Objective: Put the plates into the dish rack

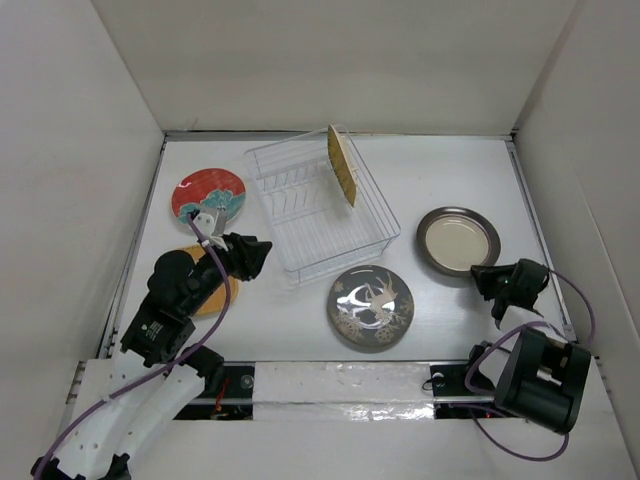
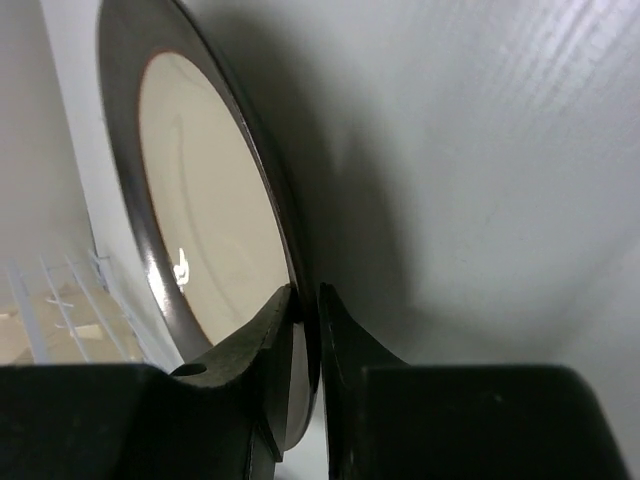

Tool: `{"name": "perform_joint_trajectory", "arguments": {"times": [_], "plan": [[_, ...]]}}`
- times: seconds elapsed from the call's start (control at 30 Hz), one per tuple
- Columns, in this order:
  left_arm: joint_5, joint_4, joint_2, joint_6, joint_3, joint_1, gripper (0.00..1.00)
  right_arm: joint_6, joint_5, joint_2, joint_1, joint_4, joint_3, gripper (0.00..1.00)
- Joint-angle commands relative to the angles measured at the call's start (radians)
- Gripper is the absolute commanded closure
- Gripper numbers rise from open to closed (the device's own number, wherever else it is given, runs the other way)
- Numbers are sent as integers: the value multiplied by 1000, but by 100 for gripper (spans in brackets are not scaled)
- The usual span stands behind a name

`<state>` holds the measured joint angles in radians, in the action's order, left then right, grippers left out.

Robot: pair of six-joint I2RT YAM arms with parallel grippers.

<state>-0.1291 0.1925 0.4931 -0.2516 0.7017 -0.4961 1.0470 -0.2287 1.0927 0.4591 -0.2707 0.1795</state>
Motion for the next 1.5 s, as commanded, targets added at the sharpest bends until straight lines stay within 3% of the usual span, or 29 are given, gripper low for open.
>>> {"name": "perform_joint_trajectory", "arguments": {"times": [0.0, 0.27, 0.5, 0.6, 0.7, 0.87, 1.0, 1.23, 1.27, 1.47], "plan": [[13, -27, 16, 5, 12, -4, 62, -24, 44, -117, 3, -39, 35, 100], [48, -24, 61, 6, 18, -4, 63, -202, 104, -339, 3, 169, 290, 100], [78, -13, 90, 6, 24, -4, 63, -286, 137, -323, -94, 186, 451, 100], [92, -5, 96, 11, 39, -4, 63, -310, 163, -294, -199, 189, 581, 100], [112, 2, 98, 15, 56, -4, 64, -384, 259, -251, -387, 192, 737, 100], [150, -1, 72, 18, 71, -4, 64, -527, 422, -52, -725, 258, 1015, 100], [155, -2, 61, 17, 70, -4, 65, -629, 480, 162, -890, 347, 1263, 100], [221, 15, 30, 12, 64, -4, 65, -818, 707, 585, -1091, 525, 1791, 100], [230, 16, 29, 12, 62, -4, 65, -835, 735, 634, -1106, 578, 1927, 100], [250, 15, 30, 11, 55, -4, 64, -1149, 1048, 975, -1201, 585, 2284, 100]]}}
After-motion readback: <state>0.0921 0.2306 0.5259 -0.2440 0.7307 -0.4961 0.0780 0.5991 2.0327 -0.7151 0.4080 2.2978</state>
